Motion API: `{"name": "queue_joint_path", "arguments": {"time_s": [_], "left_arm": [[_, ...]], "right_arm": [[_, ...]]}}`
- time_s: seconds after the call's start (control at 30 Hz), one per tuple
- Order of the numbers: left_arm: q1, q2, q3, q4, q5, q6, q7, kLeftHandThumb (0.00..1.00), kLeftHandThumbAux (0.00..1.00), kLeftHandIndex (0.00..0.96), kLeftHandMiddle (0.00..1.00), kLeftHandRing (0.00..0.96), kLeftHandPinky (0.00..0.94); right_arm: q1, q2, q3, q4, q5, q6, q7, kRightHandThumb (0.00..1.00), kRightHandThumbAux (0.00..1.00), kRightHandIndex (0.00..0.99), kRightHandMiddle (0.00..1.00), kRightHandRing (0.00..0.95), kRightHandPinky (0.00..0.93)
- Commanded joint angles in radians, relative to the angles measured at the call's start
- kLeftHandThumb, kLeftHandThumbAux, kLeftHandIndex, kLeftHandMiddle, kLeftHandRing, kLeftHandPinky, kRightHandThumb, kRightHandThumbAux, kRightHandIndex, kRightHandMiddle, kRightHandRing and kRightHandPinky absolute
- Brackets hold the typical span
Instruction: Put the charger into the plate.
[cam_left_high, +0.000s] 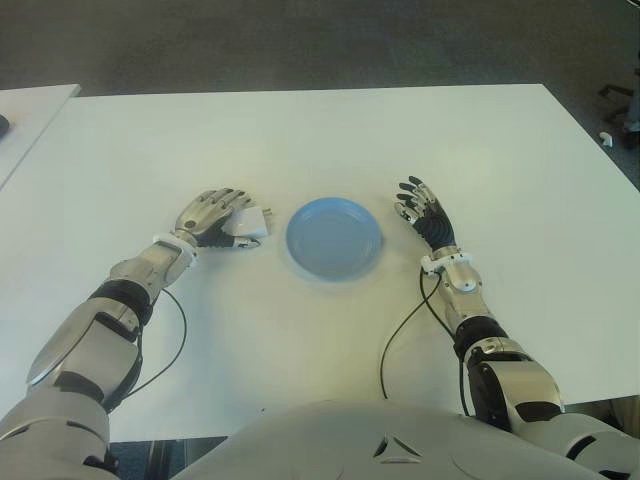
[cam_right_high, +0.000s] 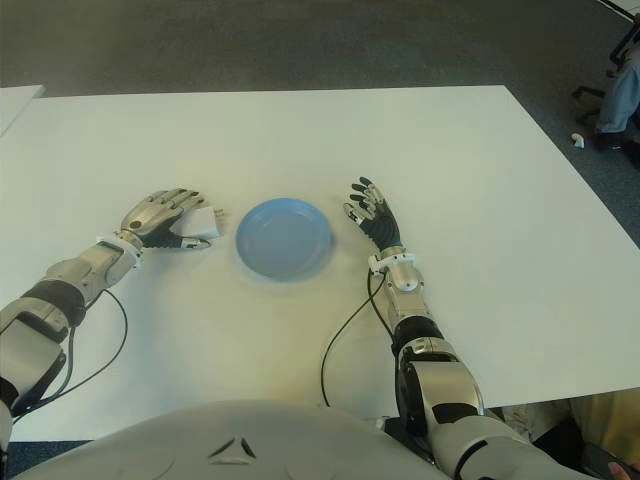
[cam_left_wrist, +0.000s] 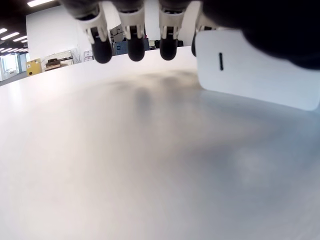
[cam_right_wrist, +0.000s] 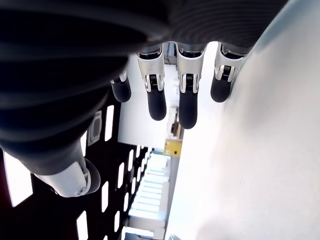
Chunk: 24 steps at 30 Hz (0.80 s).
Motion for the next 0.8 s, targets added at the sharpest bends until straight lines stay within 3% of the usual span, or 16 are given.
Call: {"name": "queue_joint_path", "arguments": {"time_s": [0.03, 0.8], "left_arm": [[0.03, -0.03, -0.042, 0.049, 0.026, 0.002, -0.015, 0.123, 0.223, 0.0, 0.058, 0.019, 0.012], [0.008, -0.038, -0.077, 0.092, 0.002, 0.002, -0.053, 0.133, 0.214, 0.033, 0.096, 0.063, 0.042]], "right_arm": [[0.031, 0.01, 0.002, 0.01, 0.003, 0.017, 0.005, 0.086, 0.647, 0.0, 0.165, 0.186, 0.113], [0.028, 0.017, -0.001, 0.007, 0.017, 0.026, 0.016, 0.092, 0.656, 0.0, 0.169, 0.182, 0.116]]}}
